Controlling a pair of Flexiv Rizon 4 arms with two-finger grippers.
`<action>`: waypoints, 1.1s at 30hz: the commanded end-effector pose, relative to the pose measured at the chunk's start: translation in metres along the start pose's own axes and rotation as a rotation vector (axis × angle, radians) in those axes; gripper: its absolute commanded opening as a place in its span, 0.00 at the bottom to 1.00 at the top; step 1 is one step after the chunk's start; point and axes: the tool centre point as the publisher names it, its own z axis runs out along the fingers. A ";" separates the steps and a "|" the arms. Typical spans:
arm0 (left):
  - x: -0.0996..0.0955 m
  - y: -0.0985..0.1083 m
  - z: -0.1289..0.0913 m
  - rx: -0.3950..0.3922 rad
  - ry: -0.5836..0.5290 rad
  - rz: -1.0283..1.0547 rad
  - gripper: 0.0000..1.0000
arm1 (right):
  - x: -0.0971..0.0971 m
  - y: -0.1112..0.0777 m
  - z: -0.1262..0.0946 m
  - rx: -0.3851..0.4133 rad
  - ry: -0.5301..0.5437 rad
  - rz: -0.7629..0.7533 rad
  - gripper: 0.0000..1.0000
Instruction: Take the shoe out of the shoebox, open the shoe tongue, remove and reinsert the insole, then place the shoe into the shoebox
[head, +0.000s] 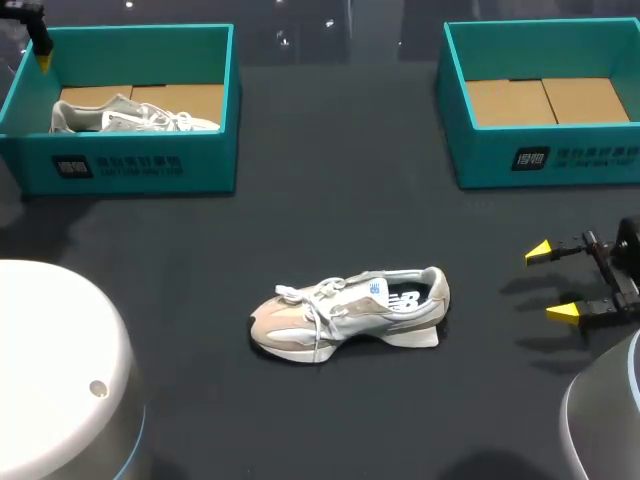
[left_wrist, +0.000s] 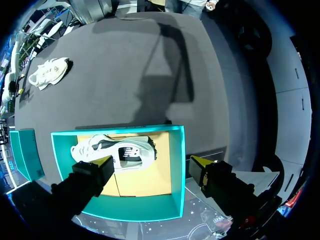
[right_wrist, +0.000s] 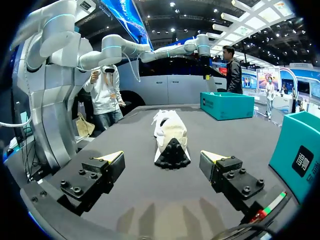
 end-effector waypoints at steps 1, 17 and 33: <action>0.000 0.000 0.000 -0.002 0.001 0.001 1.00 | 0.004 0.009 0.004 0.080 -0.019 0.012 1.00; 0.000 0.000 0.000 -0.002 0.001 0.001 1.00 | 0.007 0.007 0.006 0.205 -0.085 -0.029 1.00; 0.000 0.000 0.000 -0.002 0.001 0.001 1.00 | -0.005 -0.009 0.013 0.356 -0.172 -0.137 1.00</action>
